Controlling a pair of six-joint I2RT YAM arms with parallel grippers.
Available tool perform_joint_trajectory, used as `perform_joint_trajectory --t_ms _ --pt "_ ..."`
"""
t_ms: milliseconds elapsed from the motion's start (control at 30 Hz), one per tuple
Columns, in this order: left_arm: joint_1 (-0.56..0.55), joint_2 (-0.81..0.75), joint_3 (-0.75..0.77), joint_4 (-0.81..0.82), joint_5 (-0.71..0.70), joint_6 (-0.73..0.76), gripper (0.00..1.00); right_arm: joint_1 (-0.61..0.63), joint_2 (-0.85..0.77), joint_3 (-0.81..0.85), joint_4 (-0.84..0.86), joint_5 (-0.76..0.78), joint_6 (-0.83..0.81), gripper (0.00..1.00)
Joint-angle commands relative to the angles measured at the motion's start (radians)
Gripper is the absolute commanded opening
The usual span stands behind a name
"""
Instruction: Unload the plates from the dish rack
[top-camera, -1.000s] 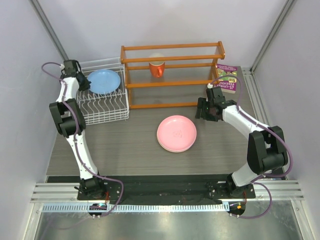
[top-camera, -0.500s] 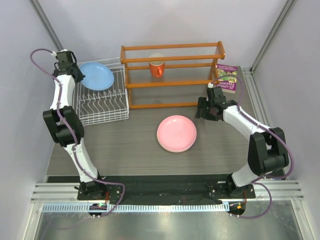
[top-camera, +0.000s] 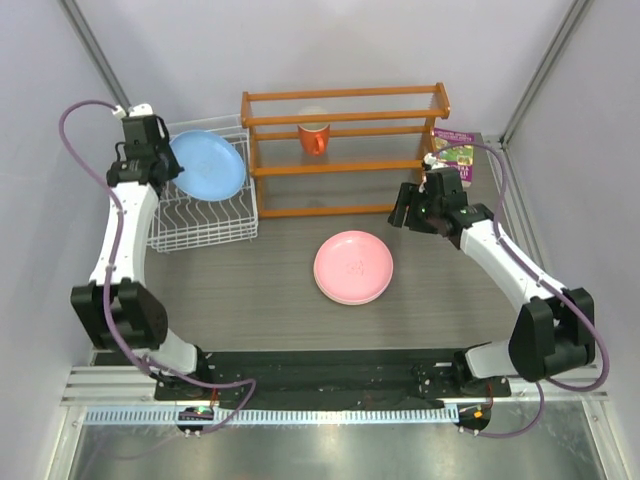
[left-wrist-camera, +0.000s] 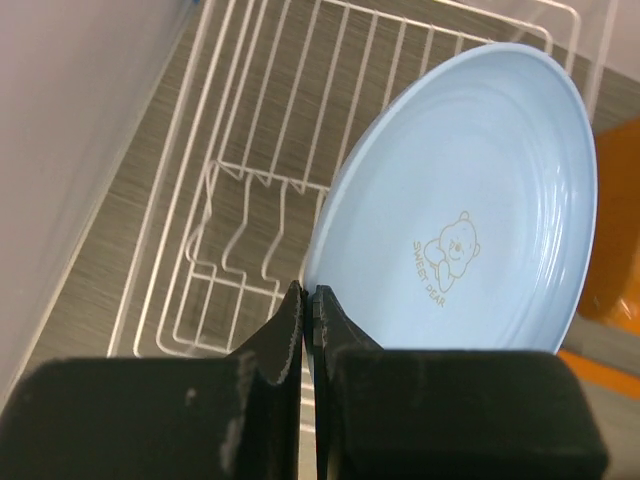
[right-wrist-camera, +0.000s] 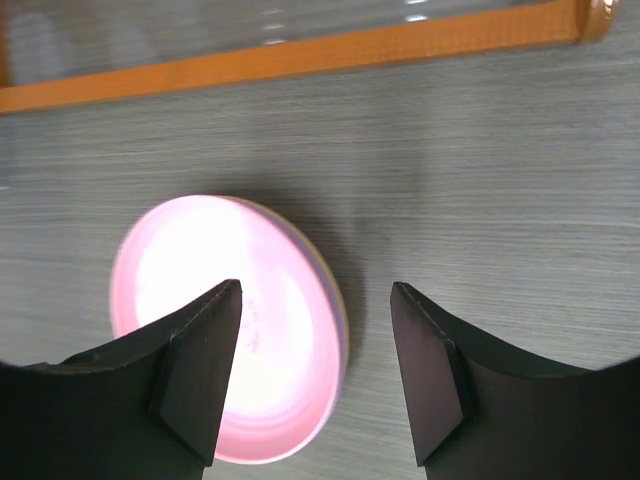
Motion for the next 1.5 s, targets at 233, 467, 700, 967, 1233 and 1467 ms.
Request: perform_joint_trajectory --t_ms 233,467,700,967,1233,1467 --pt "-0.092 -0.4 -0.23 -0.084 0.018 -0.052 0.0 0.111 -0.098 0.032 0.15 -0.141 0.085 0.68" --pt "-0.161 -0.57 -0.401 -0.113 0.137 -0.112 0.0 0.242 -0.098 0.006 0.219 -0.13 0.15 0.68" --pt "-0.264 -0.646 -0.523 -0.104 0.198 -0.186 0.0 0.314 -0.077 -0.009 0.299 -0.121 0.197 0.68" --pt "-0.336 -0.673 -0.58 -0.04 0.244 -0.244 0.0 0.372 0.0 0.002 0.328 -0.115 0.21 0.68" --pt "-0.409 -0.658 -0.596 0.013 0.252 -0.284 0.0 0.403 0.052 0.005 0.353 -0.122 0.219 0.68" --pt "-0.489 -0.615 -0.604 0.049 0.22 -0.302 0.0 0.414 0.072 0.006 0.367 -0.127 0.217 0.65"
